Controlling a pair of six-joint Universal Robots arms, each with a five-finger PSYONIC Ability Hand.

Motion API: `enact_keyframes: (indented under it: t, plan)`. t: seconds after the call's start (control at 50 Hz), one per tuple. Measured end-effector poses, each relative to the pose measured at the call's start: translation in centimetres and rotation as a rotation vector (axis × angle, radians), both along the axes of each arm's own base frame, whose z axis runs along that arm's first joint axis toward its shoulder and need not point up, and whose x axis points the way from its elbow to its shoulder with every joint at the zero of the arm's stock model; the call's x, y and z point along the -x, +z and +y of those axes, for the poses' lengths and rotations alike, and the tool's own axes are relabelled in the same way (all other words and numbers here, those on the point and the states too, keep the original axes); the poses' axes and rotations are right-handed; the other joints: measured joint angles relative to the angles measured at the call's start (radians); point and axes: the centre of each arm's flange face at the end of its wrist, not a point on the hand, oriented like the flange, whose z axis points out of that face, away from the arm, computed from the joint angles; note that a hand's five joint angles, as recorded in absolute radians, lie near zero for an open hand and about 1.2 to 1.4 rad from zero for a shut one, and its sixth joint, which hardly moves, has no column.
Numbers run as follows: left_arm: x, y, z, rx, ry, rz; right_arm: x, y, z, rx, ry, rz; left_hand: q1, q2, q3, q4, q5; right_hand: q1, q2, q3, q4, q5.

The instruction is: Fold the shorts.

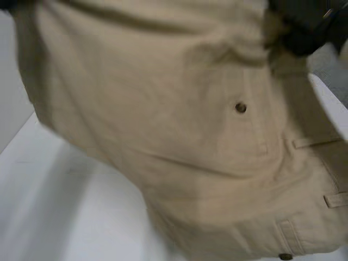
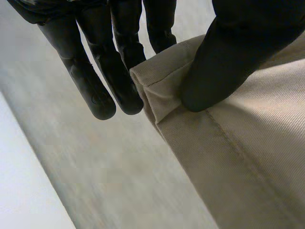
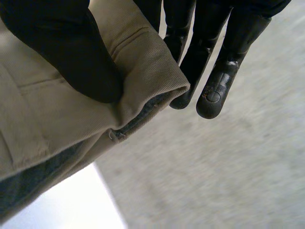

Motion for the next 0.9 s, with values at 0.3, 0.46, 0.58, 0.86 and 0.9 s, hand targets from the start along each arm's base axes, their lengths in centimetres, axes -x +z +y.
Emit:
enact_keyframes:
  t: [0.3, 0.46, 0.58, 0.86, 0.9]
  plan:
    - [5.1, -10.9, -12.1, -0.211, 0.017, -0.087, -3.5, -8.6, -8.1, -0.080, -0.031, -0.020, 0.000, 0.002, 0.002, 0.000, 0.000, 0.000, 0.000, 0.007, 0.000, 0.000]
    - [5.4, -2.4, -14.1, 0.116, 0.075, 0.084, -4.0, -0.4, -10.0, 0.303, -0.073, -0.284, 0.000, 0.002, 0.002, 0.000, 0.000, 0.000, 0.000, 0.007, 0.000, 0.000]
    - [4.9, 1.5, -11.0, 0.216, 0.066, 0.149, -3.8, 3.4, -7.9, 0.395, -0.027, -0.342, 0.000, 0.002, 0.002, 0.000, 0.000, 0.000, 0.000, 0.007, 0.000, 0.001]
    - [3.4, -12.3, -4.3, -0.185, 0.004, -0.058, -2.8, -7.4, -4.0, -0.258, 0.103, -0.013, 0.000, 0.003, 0.002, 0.004, 0.000, 0.000, 0.000, 0.007, 0.000, 0.005]
    - [3.2, -14.4, -4.0, -0.245, 0.007, -0.088, -2.7, -8.5, -3.9, -0.313, 0.103, 0.010, 0.000, 0.003, 0.002, 0.004, 0.000, 0.000, 0.000, 0.007, 0.000, 0.005]
